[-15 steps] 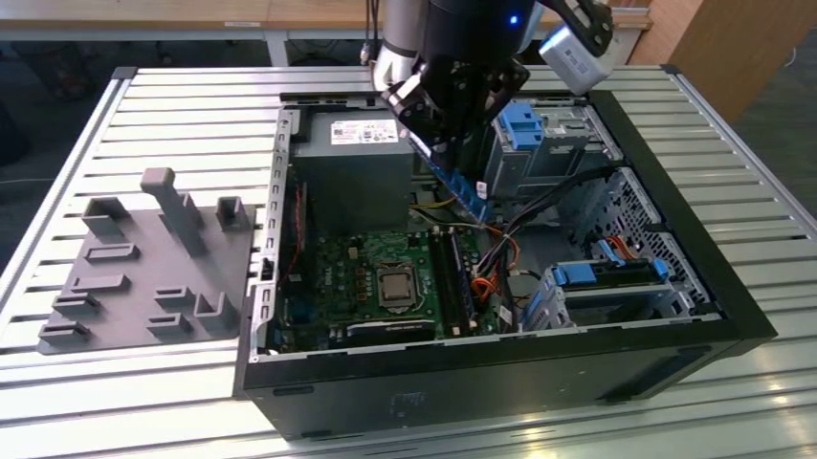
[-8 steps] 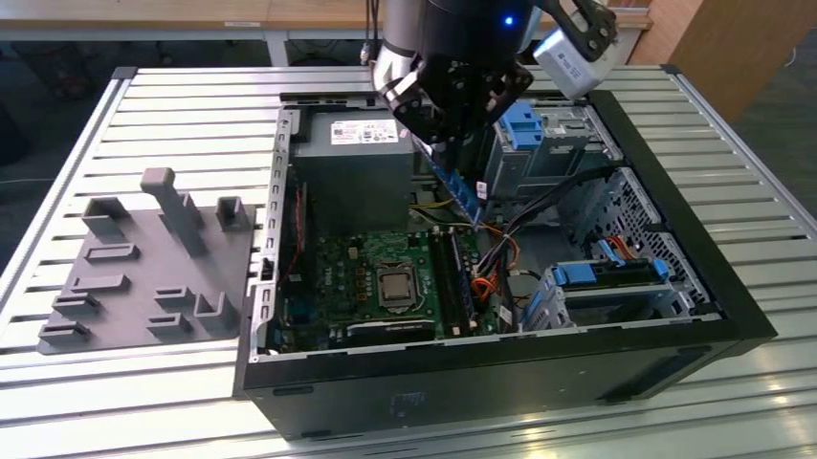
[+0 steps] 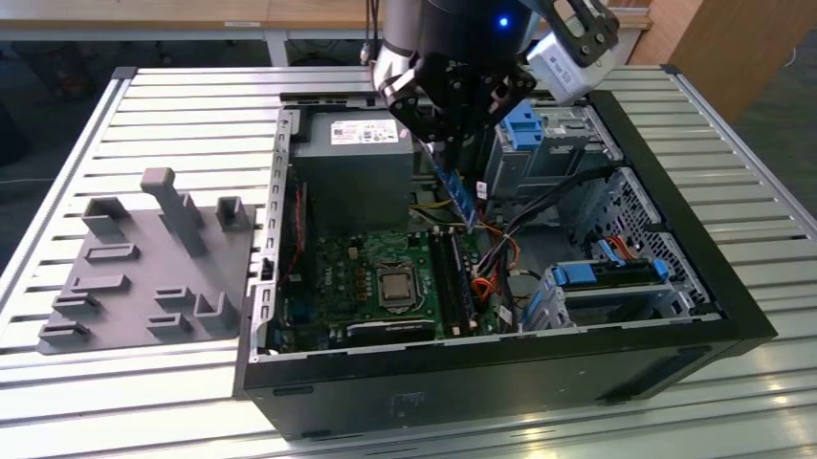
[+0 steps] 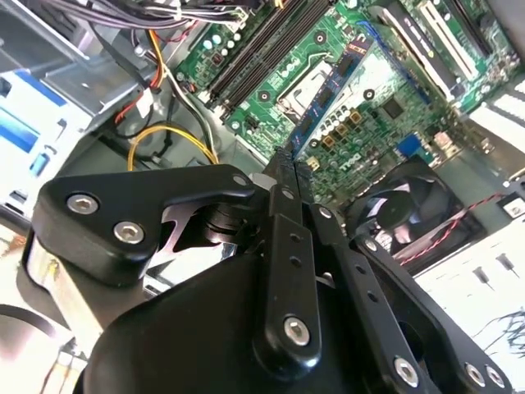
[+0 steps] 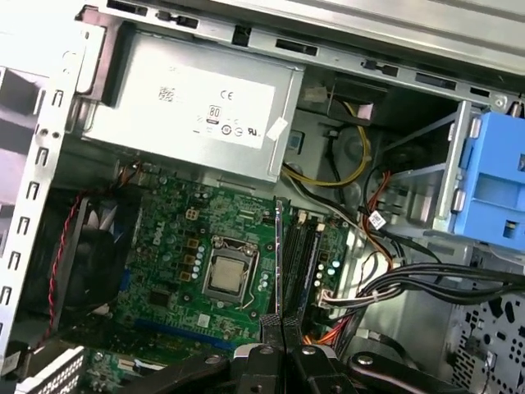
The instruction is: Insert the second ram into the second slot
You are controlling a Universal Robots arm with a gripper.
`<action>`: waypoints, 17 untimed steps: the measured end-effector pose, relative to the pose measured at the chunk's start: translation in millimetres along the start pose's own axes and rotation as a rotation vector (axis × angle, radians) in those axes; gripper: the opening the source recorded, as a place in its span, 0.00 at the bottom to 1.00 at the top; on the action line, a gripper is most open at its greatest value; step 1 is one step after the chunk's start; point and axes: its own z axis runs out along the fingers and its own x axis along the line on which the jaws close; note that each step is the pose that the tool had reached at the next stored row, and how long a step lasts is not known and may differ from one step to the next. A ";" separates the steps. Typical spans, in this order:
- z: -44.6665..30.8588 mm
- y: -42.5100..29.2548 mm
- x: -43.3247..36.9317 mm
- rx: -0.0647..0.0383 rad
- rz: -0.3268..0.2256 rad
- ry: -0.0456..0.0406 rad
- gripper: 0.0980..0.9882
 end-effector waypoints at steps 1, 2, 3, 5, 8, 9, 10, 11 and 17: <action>0.0 0.0 0.0 0.000 0.012 -0.0004 0.02; 0.1 0.0 0.0 0.000 0.025 -0.0009 0.02; 0.1 0.0 0.0 0.000 0.038 -0.0013 0.02; 0.2 0.0 0.0 0.001 0.064 -0.0022 0.02; 0.4 0.0 0.0 0.001 0.103 -0.0036 0.02; 0.5 0.0 0.0 0.001 0.116 -0.0040 0.02; 0.5 0.0 0.0 0.001 0.128 -0.0044 0.02; 0.6 0.0 0.0 0.001 0.141 -0.0049 0.02; 1.3 0.0 0.0 0.001 0.219 -0.0077 0.02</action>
